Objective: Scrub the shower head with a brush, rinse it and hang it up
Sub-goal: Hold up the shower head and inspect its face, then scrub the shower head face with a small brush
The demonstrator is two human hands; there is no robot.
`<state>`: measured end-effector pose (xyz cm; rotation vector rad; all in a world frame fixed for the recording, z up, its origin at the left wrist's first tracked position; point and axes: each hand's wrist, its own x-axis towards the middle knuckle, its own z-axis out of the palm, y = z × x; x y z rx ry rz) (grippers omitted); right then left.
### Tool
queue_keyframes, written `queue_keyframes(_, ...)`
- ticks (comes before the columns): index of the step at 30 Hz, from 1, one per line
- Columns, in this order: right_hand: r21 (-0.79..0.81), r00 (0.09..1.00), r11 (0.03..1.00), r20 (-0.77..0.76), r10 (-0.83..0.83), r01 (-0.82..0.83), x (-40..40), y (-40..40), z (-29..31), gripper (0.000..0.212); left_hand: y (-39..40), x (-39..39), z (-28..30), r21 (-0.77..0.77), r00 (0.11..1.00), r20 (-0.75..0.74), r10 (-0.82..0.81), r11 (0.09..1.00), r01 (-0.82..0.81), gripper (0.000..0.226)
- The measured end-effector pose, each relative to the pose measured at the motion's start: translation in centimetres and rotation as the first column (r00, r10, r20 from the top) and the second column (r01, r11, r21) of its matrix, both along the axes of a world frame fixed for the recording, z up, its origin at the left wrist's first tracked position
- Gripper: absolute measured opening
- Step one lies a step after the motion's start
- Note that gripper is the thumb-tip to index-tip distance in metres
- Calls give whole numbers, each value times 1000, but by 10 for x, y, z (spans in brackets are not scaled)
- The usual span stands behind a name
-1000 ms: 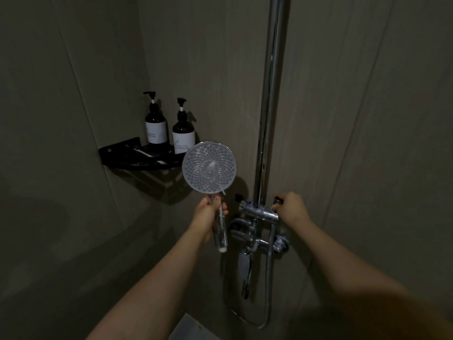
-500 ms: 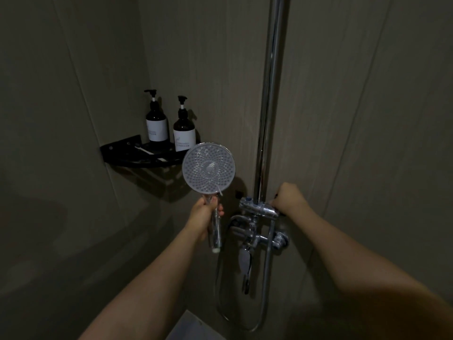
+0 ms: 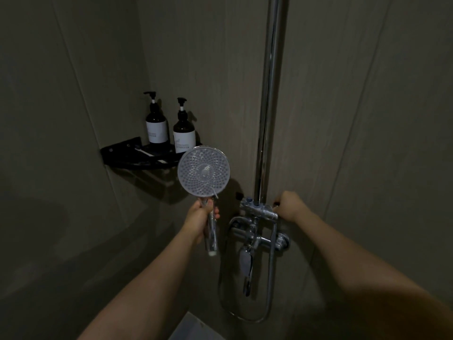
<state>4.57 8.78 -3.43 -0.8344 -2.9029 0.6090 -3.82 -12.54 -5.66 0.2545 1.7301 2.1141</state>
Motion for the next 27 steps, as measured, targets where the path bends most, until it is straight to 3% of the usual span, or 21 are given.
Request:
queue_keyframes(3, -48, 998, 997, -18, -53, 52, -1, -7, -7, 23, -2, -1, -1, 0, 1000, 12, 19, 1000, -19, 11)
queue_keyframes(8, 236, 1000, 972, 9, 4, -6, 7, -30, -32, 25, -1, 0, -1, 31, 998, 47, 41, 999, -43, 17)
queue_keyframes(12, 246, 999, 969, -30, -13, 20, 7, -42, -43, 24, -3, 3, 3, 29, 997, 54, 47, 998, -49, 15)
queue_keyframes(15, 242, 999, 970, 49, 6, -18, 11, -42, -29, 29, -6, 4, 9, 58, 997, 61, 56, 997, -60, 14)
queue_keyframes(18, 371, 995, 929, 89, -47, 11, 11, -49, -11, 30, -18, 1, 19, 79, 996, 50, 69, 994, -73, 13)
queue_keyframes(22, 530, 992, 844, -122, -13, 76, -8, -88, 12, 25, -51, -13, 37, 119, 994, -15, 105, 988, -103, 17)
queue_keyframes(27, 355, 945, 934, -290, 150, -40, -56, -157, 44, 24, -109, -40, 57, 112, 982, -99, 161, 982, -149, 21)
